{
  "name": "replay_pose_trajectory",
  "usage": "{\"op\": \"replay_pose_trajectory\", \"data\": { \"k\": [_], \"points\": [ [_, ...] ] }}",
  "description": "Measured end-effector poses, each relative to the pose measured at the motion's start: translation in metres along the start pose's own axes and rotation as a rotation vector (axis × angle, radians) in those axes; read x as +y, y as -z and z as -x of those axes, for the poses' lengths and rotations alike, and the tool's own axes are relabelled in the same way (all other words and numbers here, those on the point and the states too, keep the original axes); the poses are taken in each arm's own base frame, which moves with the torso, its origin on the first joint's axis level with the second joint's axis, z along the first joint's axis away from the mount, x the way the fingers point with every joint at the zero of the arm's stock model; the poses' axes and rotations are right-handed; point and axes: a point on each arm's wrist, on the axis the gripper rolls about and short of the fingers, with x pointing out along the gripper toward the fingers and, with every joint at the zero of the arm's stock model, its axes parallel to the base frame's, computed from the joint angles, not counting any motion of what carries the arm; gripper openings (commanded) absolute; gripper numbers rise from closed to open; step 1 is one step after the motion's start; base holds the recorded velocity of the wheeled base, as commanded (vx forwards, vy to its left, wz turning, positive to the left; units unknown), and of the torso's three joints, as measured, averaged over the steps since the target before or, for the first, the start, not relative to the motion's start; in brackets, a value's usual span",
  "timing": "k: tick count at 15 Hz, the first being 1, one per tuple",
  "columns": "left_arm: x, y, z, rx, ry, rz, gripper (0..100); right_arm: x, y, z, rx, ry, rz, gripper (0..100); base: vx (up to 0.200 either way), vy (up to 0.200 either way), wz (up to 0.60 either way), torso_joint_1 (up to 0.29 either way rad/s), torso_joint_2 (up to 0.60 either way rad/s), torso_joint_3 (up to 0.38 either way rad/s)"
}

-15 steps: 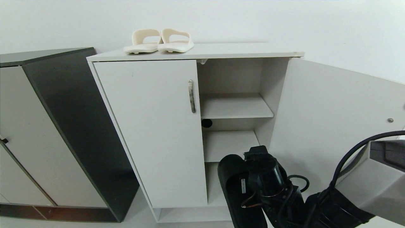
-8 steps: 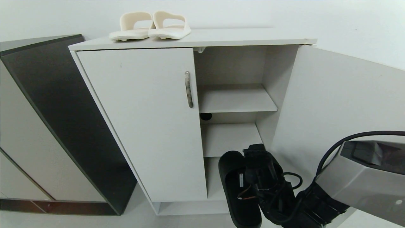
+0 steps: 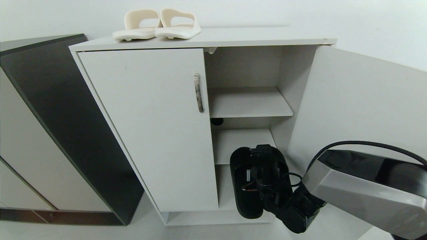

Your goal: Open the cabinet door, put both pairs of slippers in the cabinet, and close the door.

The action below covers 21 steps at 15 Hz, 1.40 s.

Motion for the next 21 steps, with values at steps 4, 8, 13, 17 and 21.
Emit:
{"op": "replay_pose_trajectory", "data": {
  "k": [4, 8, 13, 17, 21],
  "points": [
    [0.000, 0.000, 0.000, 0.000, 0.000, -0.001, 0, 0.012, 0.012, -0.022, -0.034, 0.007, 0.008, 0, 0.000, 0.000, 0.00, 0.000, 0.00, 0.000],
    [0.000, 0.000, 0.000, 0.000, 0.000, -0.001, 0, 0.016, 0.022, -0.024, -0.024, 0.003, 0.018, 0, 0.000, 0.000, 0.00, 0.000, 0.00, 0.000],
    [0.000, 0.000, 0.000, 0.000, 0.001, -0.004, 0, 0.019, 0.026, -0.025, -0.022, 0.002, 0.021, 0, 0.160, 0.000, 0.00, -0.002, 0.00, 0.004],
    [0.000, 0.000, 0.000, 0.000, 0.002, -0.004, 0, 0.020, 0.024, -0.026, -0.030, 0.009, 0.015, 0, 0.100, 0.000, 0.00, 0.001, 0.00, -0.002],
    [0.000, 0.000, 0.000, 0.000, 0.001, -0.003, 0, 0.026, 0.025, -0.027, -0.039, 0.001, 0.021, 0, 0.000, 0.000, 0.00, 0.000, 0.00, 0.000]
  ]
}}
